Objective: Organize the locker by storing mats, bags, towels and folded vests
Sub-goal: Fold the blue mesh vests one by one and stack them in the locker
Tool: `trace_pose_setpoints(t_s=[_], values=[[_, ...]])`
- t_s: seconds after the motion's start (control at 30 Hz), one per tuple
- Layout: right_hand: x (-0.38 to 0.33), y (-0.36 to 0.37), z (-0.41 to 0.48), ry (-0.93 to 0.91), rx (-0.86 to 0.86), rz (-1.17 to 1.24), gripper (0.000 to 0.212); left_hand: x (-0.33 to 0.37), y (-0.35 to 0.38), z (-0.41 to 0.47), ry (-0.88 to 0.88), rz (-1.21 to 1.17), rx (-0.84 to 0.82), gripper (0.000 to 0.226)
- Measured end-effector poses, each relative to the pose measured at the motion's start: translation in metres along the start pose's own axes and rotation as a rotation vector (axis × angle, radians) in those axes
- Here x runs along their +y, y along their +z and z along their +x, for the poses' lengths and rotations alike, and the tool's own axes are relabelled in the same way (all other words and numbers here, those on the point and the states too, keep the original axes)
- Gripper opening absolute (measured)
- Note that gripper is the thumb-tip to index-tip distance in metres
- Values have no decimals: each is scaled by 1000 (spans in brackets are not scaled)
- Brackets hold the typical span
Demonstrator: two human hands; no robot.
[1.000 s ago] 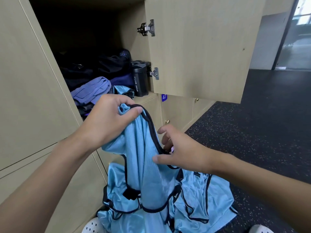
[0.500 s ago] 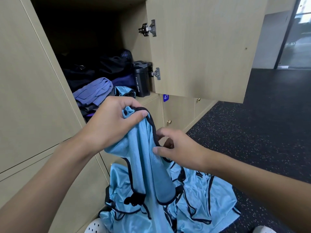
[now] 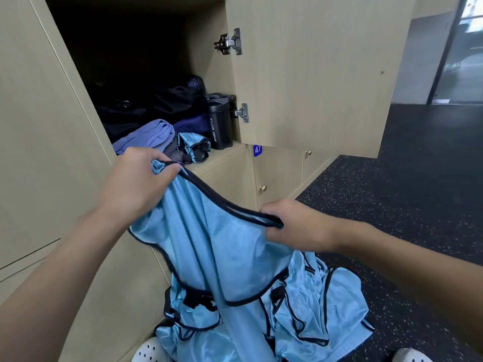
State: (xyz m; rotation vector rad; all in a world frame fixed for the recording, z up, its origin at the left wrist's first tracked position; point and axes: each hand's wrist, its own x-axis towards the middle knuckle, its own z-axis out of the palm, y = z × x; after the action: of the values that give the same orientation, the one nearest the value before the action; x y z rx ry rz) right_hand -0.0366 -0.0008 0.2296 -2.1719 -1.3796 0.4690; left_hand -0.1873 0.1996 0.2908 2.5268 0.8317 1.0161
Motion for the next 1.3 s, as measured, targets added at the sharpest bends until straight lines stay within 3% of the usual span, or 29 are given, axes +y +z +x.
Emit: trace_pose_setpoints(t_s=[0.1, 0.2, 0.3, 0.37, 0.57, 0.7, 0.83, 0.93, 1.0, 1.1, 1.2, 1.3], values=[[-6, -14, -3, -68, 79, 130, 21, 3, 6, -7, 36, -26, -96, 16], [-13, -19, -6, -60, 94, 341, 5, 22, 21, -26, 93, -177, -370, 42], [-16, -19, -4, -91, 88, 415, 18, 42, 36, -43, 135, -390, -636, 48], [-18, -21, -6, -96, 91, 418, 22, 47, 41, -47, 145, -478, -693, 44], [-13, -33, -13, -75, 105, 433, 35, 45, 43, -44, 128, -532, -633, 9], [-10, -40, -18, -56, 76, 445, 43, 40, 44, -40, 102, -526, -523, 12], [-9, -42, -21, -74, 106, 472, 29, 42, 44, -41, 82, -532, -435, 8], [-14, -40, -19, -110, 143, 373, 33, 52, 45, -48, 72, -624, -470, 33], [-16, -38, -18, -121, 138, 333, 36, 58, 46, -49, 84, -638, -439, 37], [-15, -36, -17, -127, 130, 358, 35, 59, 49, -48, 70, -663, -385, 30], [-15, -36, -17, -115, 136, 357, 38, 59, 49, -46, 66, -685, -379, 8], [-11, -38, -18, -92, 145, 288, 31, 52, 52, -40, 57, -642, -298, 10]])
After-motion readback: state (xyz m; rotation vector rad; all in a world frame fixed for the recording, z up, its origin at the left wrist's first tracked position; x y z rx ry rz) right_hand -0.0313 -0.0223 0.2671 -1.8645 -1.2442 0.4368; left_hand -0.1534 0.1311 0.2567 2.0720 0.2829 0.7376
